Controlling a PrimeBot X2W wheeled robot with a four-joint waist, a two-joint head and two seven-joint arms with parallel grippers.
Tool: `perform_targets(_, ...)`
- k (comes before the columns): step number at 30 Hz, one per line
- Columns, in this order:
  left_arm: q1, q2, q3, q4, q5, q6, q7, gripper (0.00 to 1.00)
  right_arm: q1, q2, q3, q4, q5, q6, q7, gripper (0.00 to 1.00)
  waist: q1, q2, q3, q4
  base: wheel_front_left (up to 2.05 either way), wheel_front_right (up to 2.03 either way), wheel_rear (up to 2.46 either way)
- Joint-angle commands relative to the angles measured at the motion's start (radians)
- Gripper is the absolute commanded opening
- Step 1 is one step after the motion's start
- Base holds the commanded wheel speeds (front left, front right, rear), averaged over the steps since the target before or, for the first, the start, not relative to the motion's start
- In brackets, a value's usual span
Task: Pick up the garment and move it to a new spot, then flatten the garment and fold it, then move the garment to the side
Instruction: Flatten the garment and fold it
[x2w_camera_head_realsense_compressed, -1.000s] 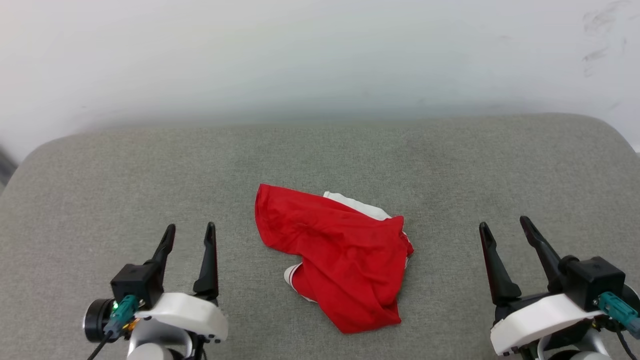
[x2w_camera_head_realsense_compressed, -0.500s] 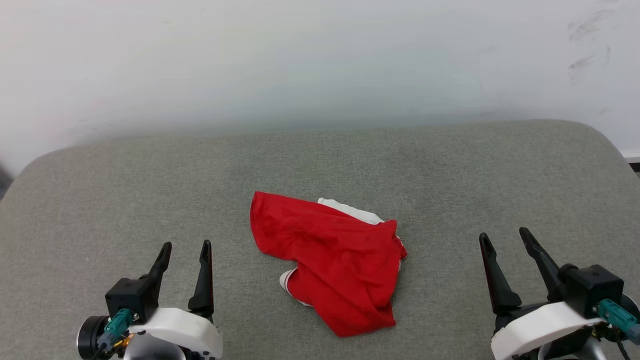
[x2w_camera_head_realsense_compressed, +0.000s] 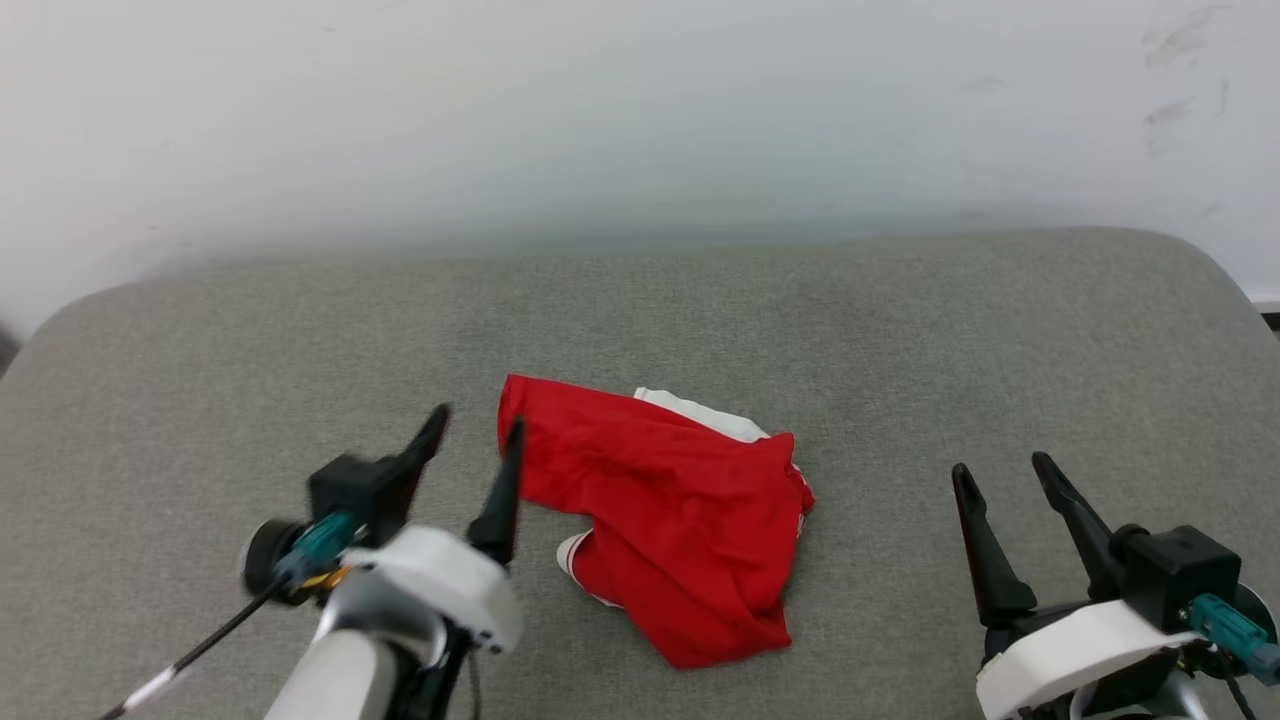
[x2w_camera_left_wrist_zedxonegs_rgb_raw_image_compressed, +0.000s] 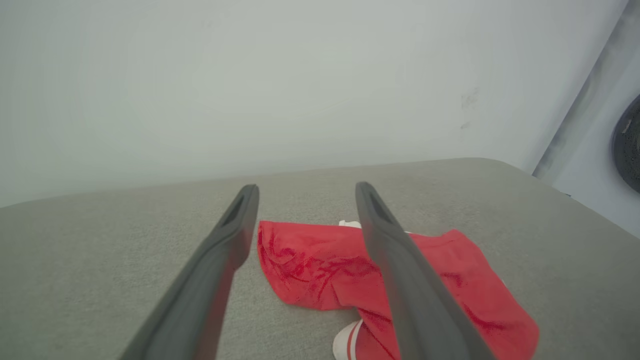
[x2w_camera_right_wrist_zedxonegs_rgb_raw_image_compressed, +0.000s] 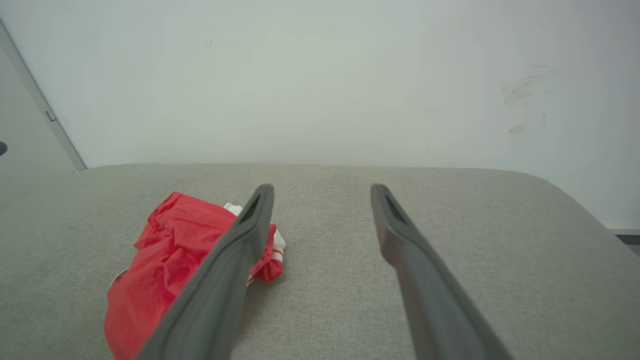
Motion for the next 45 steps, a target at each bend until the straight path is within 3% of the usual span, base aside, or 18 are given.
perform_targets(1, -0.041, -0.014, -0.023, 0.012, -0.005, -0.019, 0.027, 1.00, -0.013, 0.002, 0.008, 0.000, -0.002, -0.001, 0.004, 1.00, 0.0000, 0.0000, 0.009, -0.009, 0.00, 0.00, 0.00)
perform_targets(11, -0.306, -0.051, -0.181, 0.210, -0.082, -0.137, 0.337, 1.00, -0.049, 0.001, 0.023, 0.010, 0.015, -0.001, -0.013, 1.00, 0.0000, 0.0000, 0.097, -0.098, 0.00, 0.00, 0.00)
perform_targets(22, -0.417, 0.029, -0.327, 0.325, -0.201, -0.154, 0.605, 1.00, -0.083, 0.002, 0.028, 0.053, 0.041, -0.001, -0.054, 1.00, 0.0000, 0.0000, 0.172, -0.162, 0.00, 0.00, 0.00)
perform_targets(23, -0.423, 0.038, -0.340, 0.324, -0.210, -0.154, 0.614, 0.77, -0.087, 0.001, 0.028, 0.056, 0.043, -0.001, -0.057, 1.00, 0.0000, 0.0000, 0.175, -0.163, 0.00, 0.00, 0.00)
perform_targets(24, -0.429, 0.045, -0.350, 0.323, -0.218, -0.154, 0.618, 0.41, -0.091, 0.001, 0.029, 0.060, 0.045, -0.001, -0.059, 1.00, 0.0000, 0.0000, 0.178, -0.164, 0.00, 0.00, 0.00)
perform_targets(25, -0.433, 0.051, -0.356, 0.323, -0.219, -0.154, 0.615, 0.13, -0.093, 0.002, 0.031, 0.064, 0.047, -0.001, -0.063, 1.00, 0.0000, 0.0000, 0.180, -0.165, 0.00, 0.00, 0.00)
perform_targets(26, -0.438, 0.055, -0.362, 0.325, -0.222, -0.154, 0.610, 0.00, -0.094, 0.002, 0.031, 0.068, 0.047, -0.001, -0.065, 1.00, 0.0000, 0.0000, 0.181, -0.164, 0.00, 0.00, 0.00)
perform_targets(35, -0.492, 0.075, -0.349, 0.237, -0.173, -0.133, 0.432, 0.00, -0.096, 0.001, 0.008, 0.087, 0.045, -0.001, -0.075, 1.00, 0.0000, 0.0000, 0.167, -0.120, 0.00, 0.00, 0.00)
perform_targets(39, -0.430, 0.107, -0.304, 0.131, -0.156, -0.074, 0.347, 0.00, -0.088, 0.001, -0.001, 0.081, 0.039, -0.001, -0.067, 1.00, 0.0000, 0.0000, 0.151, -0.088, 0.00, 0.00, 0.00)
perform_targets(45, -0.238, 0.172, -0.250, -0.051, -0.171, 0.033, 0.302, 0.00, -0.073, 0.001, -0.014, 0.066, 0.034, -0.001, -0.054, 1.00, 0.0000, 0.0000, 0.139, -0.033, 0.00, 0.00, 0.00)
